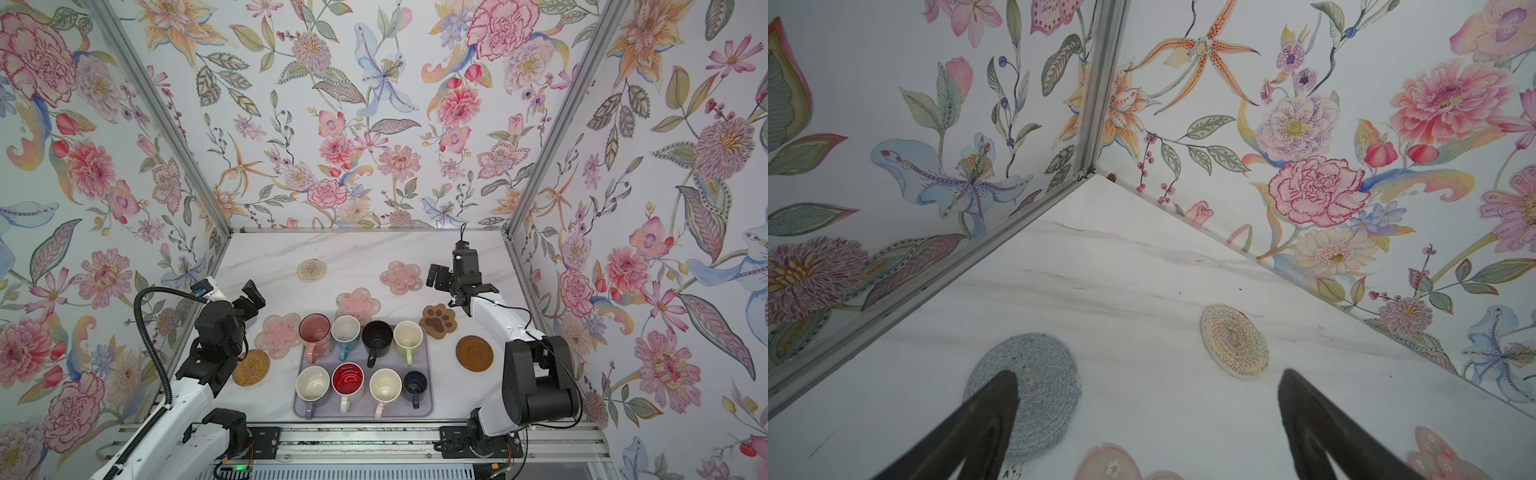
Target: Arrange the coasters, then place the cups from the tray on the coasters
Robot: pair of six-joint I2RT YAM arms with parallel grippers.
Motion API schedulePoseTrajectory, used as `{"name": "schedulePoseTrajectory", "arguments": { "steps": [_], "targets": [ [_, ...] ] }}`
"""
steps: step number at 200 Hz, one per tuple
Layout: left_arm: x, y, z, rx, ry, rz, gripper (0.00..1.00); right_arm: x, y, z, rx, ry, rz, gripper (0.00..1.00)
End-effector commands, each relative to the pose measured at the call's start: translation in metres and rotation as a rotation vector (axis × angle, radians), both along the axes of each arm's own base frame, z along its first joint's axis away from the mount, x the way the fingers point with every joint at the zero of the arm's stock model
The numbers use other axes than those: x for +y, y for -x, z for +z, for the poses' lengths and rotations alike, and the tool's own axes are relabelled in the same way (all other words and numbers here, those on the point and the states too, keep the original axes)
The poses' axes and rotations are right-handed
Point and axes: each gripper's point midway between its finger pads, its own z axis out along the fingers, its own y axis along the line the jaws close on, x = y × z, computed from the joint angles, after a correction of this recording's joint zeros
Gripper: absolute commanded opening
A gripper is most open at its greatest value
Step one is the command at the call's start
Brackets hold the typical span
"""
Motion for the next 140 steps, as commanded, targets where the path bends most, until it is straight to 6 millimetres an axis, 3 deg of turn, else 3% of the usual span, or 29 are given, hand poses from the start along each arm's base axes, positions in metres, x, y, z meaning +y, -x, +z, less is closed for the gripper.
{"name": "schedulePoseTrajectory", "arguments": {
  "steps": [1,95,140],
  "targets": [
    [0.0,0.003,-0.002,0.016,0.022,-0.005,0.99,0.016,0.02,-0.028,0.143,0.092,0.113,0.99],
    [0.003,0.009,0.0,0.001,0.045,0.016,0.99,0.035,0.015,-0.077,0.301,0.277,0.183,0.99],
    [0.003,0.008,0.0,0.009,0.048,0.016,0.99,0.045,0.009,-0.091,0.33,0.311,0.206,0.99]
  ]
}}
